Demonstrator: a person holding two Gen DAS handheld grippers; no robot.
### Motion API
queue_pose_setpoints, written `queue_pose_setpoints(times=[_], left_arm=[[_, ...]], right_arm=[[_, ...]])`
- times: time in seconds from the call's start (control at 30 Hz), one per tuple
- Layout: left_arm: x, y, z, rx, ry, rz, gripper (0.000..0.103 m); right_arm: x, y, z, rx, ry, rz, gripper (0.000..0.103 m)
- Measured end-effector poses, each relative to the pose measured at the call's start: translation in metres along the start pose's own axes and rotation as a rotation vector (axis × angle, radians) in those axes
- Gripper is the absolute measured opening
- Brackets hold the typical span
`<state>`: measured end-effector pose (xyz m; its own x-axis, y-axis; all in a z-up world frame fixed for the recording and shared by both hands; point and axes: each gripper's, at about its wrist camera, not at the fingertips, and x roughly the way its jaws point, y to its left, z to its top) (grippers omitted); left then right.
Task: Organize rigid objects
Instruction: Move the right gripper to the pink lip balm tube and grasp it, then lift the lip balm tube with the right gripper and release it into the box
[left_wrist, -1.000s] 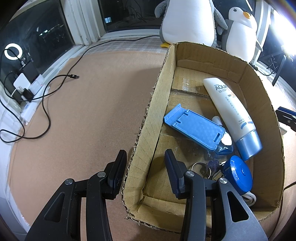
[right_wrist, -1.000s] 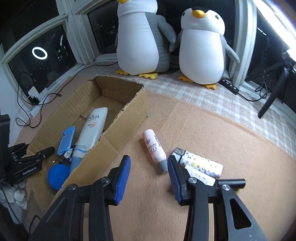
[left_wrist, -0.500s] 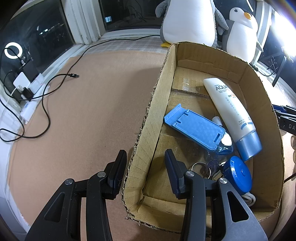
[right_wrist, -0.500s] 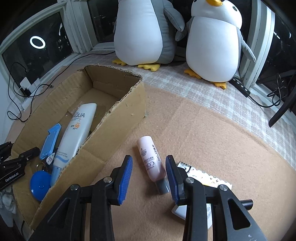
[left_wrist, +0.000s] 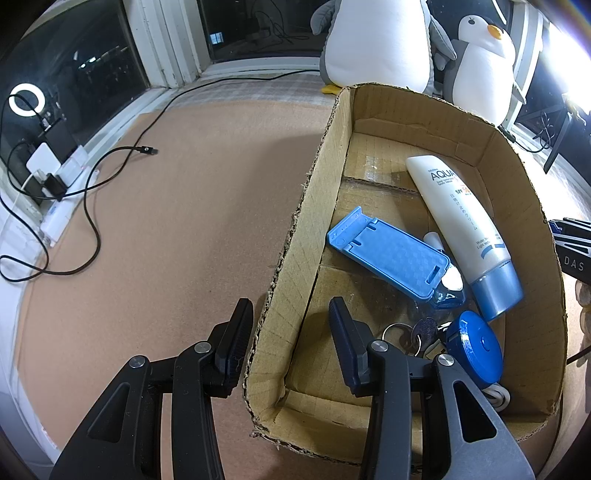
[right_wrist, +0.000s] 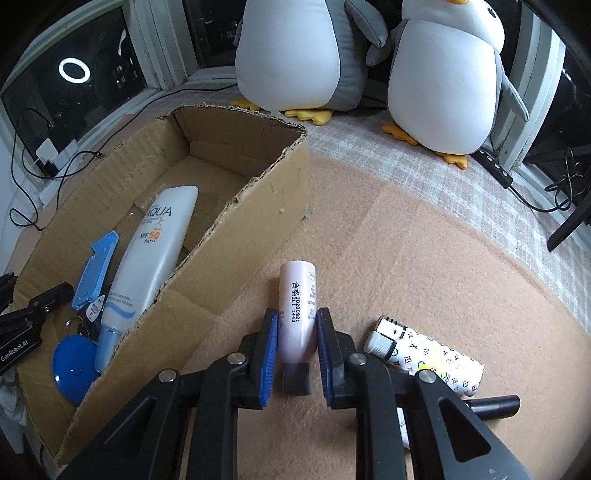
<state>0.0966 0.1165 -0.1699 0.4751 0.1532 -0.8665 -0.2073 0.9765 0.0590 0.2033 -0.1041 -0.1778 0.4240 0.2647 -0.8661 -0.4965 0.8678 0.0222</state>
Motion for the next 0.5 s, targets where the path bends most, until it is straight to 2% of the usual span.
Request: queue_pose_setpoints(times=[0.23,0.5], left_arm=[[0.0,0.0,-0.001,-0.009,-0.002,-0.003,0.042],[0.0,0.002,-0.002,-0.008,-0.003,-0.008,0.042]], right_arm=[[-0.009,0.0,-0.012,0.038,0.0,0.007,0.018],[-0.042,0.002,-0.032,0.082,-0.046,0.015,0.018]])
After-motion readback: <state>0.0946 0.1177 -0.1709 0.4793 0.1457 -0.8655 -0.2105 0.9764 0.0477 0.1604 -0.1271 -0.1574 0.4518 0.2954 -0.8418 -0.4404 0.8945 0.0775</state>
